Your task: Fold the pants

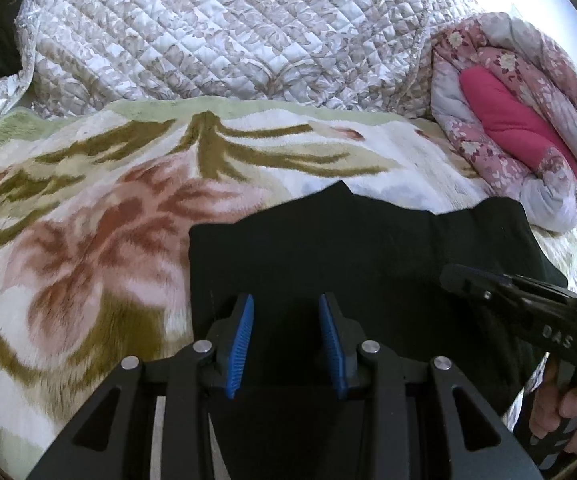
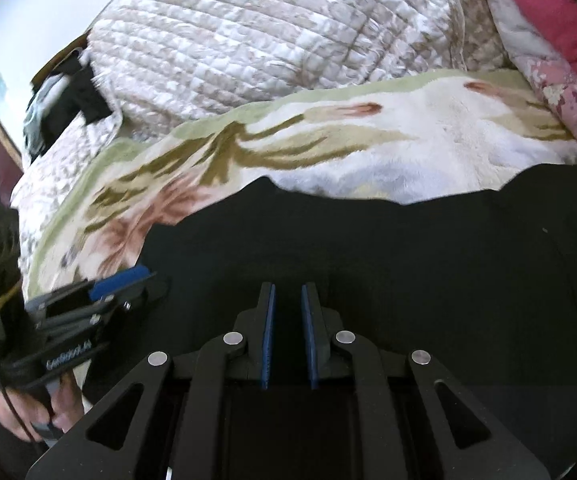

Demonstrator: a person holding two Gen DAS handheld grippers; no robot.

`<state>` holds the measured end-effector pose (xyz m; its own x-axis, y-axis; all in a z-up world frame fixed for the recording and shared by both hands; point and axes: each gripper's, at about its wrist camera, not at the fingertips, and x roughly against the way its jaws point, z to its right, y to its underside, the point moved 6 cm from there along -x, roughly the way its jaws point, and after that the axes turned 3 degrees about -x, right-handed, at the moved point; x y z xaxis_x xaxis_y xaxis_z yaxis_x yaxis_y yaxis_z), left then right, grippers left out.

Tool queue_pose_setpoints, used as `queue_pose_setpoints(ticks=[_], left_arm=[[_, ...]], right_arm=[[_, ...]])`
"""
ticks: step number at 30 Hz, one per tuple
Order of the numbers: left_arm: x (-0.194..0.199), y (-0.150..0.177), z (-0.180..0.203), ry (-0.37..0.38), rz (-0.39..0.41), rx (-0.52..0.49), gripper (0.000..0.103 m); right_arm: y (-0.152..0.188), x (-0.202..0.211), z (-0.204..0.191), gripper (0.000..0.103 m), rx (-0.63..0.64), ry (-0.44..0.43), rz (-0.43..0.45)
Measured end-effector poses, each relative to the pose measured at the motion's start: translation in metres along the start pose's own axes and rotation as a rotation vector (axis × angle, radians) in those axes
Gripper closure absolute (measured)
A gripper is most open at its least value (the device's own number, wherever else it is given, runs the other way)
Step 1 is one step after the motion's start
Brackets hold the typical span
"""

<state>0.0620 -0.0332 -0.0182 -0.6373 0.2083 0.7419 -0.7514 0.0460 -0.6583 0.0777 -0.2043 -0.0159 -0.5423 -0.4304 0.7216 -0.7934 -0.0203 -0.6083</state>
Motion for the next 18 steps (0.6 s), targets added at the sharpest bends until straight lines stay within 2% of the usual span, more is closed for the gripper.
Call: queue_pose_setpoints(ticks=[4, 9, 13, 18], left_arm=[[0.012, 0.010, 0.007, -0.014, 0.006, -0.013, 0.066], [0.029, 0.029, 0.011, -0.031, 0.015, -0.001, 0.066], [0.038, 0.047, 0.014, -0.043, 0.016, 0.007, 0.066], [0.036, 0.056, 0.020, -0.079, 0.034, -0.035, 0.066]], right_arm=[[0.018, 0.016, -0.009, 0.090, 0.051, -0.002, 0.015], [0.042, 0.024, -0.020, 0.084, 0.111, 0.004, 0.018], [0.062, 0.024, -0.024, 0.084, 0.193, 0.048, 0.022], [0.066, 0.024, -0.022, 0.084, 0.240, 0.071, 0.043]])
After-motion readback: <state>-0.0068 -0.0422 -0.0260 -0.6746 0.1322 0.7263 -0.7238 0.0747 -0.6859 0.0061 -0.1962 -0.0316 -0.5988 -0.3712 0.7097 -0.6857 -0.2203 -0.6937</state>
